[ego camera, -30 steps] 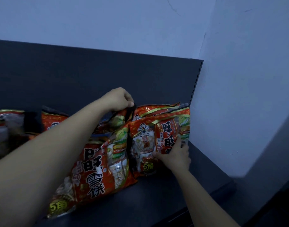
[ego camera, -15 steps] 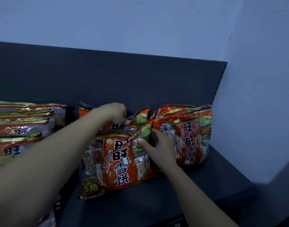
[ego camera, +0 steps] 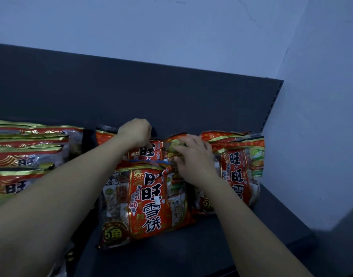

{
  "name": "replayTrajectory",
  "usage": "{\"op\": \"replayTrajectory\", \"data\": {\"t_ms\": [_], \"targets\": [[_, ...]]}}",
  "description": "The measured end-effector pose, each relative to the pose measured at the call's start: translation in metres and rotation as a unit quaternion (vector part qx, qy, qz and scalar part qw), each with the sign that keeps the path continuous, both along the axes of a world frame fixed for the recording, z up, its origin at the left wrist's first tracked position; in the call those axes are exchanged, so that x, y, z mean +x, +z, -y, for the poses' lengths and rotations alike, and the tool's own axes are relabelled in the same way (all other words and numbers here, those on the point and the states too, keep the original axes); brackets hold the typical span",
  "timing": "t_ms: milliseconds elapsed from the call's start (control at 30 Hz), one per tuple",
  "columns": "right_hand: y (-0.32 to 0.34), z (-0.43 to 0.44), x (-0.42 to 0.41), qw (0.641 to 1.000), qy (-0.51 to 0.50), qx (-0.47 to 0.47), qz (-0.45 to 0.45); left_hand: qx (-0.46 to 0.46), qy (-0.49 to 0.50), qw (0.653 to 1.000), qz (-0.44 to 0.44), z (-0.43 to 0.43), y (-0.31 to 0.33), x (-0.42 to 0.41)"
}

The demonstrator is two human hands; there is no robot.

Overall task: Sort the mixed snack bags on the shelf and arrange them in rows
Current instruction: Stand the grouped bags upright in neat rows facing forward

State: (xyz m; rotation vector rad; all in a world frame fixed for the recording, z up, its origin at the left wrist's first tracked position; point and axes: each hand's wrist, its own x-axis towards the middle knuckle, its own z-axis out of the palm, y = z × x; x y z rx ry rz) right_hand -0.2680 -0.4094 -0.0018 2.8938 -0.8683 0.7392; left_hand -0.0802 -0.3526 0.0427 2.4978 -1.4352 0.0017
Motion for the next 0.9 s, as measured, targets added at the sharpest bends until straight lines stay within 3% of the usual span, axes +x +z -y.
{"op": "replayTrajectory", "data": {"t_ms": [100,167,233,333,400,500,567,667,733,800,900], "targets": [[0.006,0.005,0.002,0.999,-0.032,0.037,-0.021,-0.040,0.007,0.997,-0.065,-0.003,0.004,0.005],[0.005,0.006,0.004,0.993,-0.058,0.089,0.052,-0.057,0.005,0.995,-0.085,-0.005,0.005,0.006],[0.000,0.005,0.008,0.978,-0.083,0.135,0.137,-0.079,-0.001,0.996,-0.043,-0.009,0.006,0.003],[-0.008,0.004,0.016,0.966,-0.116,0.141,0.181,-0.127,-0.041,0.990,-0.055,-0.021,0.014,-0.008],[-0.011,0.006,0.019,0.965,-0.123,0.139,0.187,-0.078,-0.087,0.985,-0.127,-0.033,0.020,-0.016],[-0.014,0.009,0.020,0.964,-0.101,0.146,0.196,0.084,-0.106,0.988,-0.072,-0.042,0.019,-0.018],[-0.016,0.010,0.020,0.964,-0.084,0.147,0.207,0.077,-0.092,0.992,-0.031,-0.044,0.012,-0.013],[-0.019,0.008,0.012,0.946,-0.058,0.120,0.296,0.022,-0.083,0.996,-0.016,-0.046,0.000,-0.010],[-0.022,0.012,0.002,0.932,-0.091,0.076,0.343,-0.004,-0.078,0.997,-0.022,-0.047,-0.003,-0.008],[-0.026,0.021,-0.011,0.930,-0.155,0.089,0.320,-0.010,-0.081,0.996,-0.030,-0.047,-0.002,-0.006],[-0.033,0.034,-0.021,0.945,-0.195,0.176,0.193,-0.016,-0.077,0.997,-0.015,-0.044,-0.003,-0.007]]}}
